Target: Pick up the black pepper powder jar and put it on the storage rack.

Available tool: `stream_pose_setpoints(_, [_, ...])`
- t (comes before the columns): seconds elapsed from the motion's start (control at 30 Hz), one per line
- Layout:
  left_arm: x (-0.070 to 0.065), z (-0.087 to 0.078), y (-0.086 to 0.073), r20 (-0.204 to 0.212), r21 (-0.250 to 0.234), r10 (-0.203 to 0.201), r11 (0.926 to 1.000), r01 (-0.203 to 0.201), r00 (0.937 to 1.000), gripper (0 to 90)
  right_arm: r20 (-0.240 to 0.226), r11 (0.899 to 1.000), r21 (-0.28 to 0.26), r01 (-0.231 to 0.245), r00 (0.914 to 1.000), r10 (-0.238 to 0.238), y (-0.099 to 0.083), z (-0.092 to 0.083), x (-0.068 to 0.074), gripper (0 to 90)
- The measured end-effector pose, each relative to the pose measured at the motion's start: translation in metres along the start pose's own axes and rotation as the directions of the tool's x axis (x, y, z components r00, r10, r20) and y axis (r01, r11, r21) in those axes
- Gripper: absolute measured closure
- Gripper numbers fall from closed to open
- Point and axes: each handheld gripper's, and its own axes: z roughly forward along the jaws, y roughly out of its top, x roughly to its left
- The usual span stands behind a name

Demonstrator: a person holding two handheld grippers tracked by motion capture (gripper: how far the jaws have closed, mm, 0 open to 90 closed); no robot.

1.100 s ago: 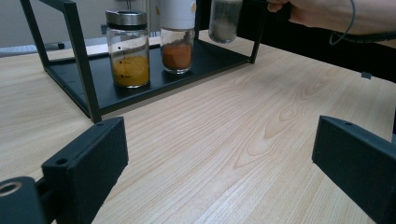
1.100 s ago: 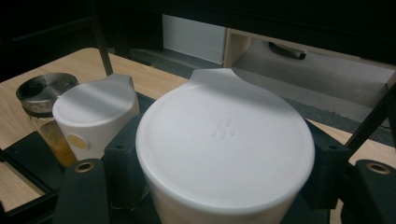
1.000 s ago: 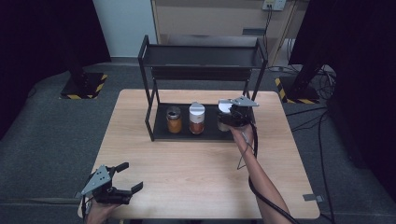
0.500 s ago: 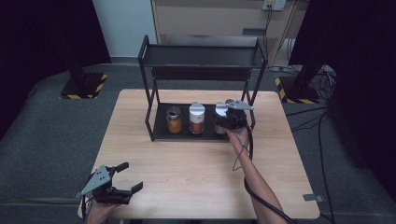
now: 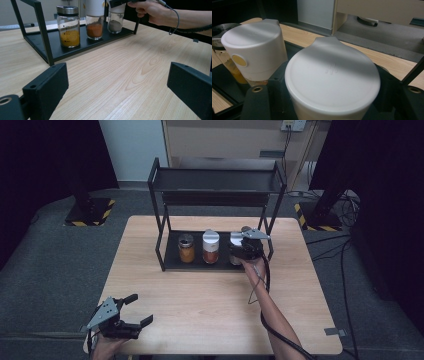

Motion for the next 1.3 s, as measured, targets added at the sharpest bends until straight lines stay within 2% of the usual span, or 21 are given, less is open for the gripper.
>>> stream_pose_setpoints(0.57, [0.0, 0.0, 0.0, 0.0, 0.0, 0.001, 1.0, -0.001, 1.0, 2.8, -0.007, 1.0, 0.001, -0.002, 1.0, 0.002, -0.005, 0.003, 0.0, 30.5])
stream_pose_setpoints(1.07, [-0.001, 0.0, 0.0, -0.001, 0.0, 0.004, 1.0, -0.004, 1.0, 2.9, -0.009, 1.0, -0.004, -0.029, 0.9995, 0.029, -0.007, 0.002, -0.004, 30.2])
stream_pose_setpoints(1.3, [-0.001, 0.0, 0.0, 0.0, 0.001, 0.006, 1.0, -0.006, 1.0, 2.9, -0.027, 0.999, -0.04, -0.027, 0.9993, 0.026, -0.004, -0.005, -0.008, 20.3])
